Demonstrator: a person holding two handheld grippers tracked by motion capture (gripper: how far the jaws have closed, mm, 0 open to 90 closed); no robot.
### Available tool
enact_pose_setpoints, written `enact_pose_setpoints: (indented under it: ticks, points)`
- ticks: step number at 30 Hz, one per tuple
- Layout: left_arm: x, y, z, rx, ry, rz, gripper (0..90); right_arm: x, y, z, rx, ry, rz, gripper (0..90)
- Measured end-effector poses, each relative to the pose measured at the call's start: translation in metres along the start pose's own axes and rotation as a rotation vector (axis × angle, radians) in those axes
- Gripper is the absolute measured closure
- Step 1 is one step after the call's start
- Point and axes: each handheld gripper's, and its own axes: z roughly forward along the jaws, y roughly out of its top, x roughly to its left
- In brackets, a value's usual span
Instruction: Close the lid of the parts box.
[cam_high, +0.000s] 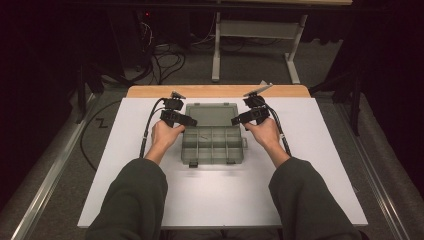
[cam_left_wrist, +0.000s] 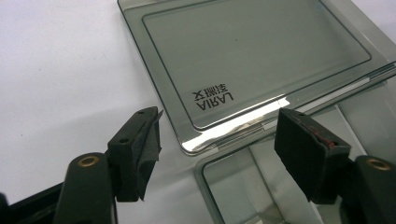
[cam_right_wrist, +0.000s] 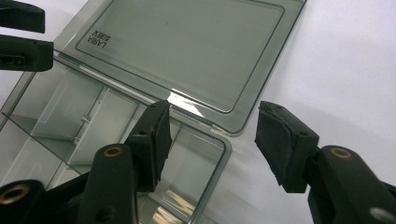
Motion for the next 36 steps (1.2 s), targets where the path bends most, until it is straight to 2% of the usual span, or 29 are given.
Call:
enact_pose_setpoints:
  ticks: [7,18,24,36]
  points:
    - [0.004,0.003,0.006,0.004,-0.015,-0.021,32.6,-0.002,0.005,0.010,0.045,-0.014,0.009,48.7]
    - [0.001,0.007,0.012,0.015,0.000,-0.016,34.7,-0.004,0.014,0.017,0.082,-0.031,0.054,49.5]
    - [0.002,0.009,0.016,0.017,0.000,-0.020,35.3,-0.005,0.017,0.021,0.096,-0.021,0.069,49.7]
    - [0.007,0.009,0.019,0.029,-0.036,-0.062,34.6,-0.006,0.019,0.030,0.110,-0.031,0.087,49.1]
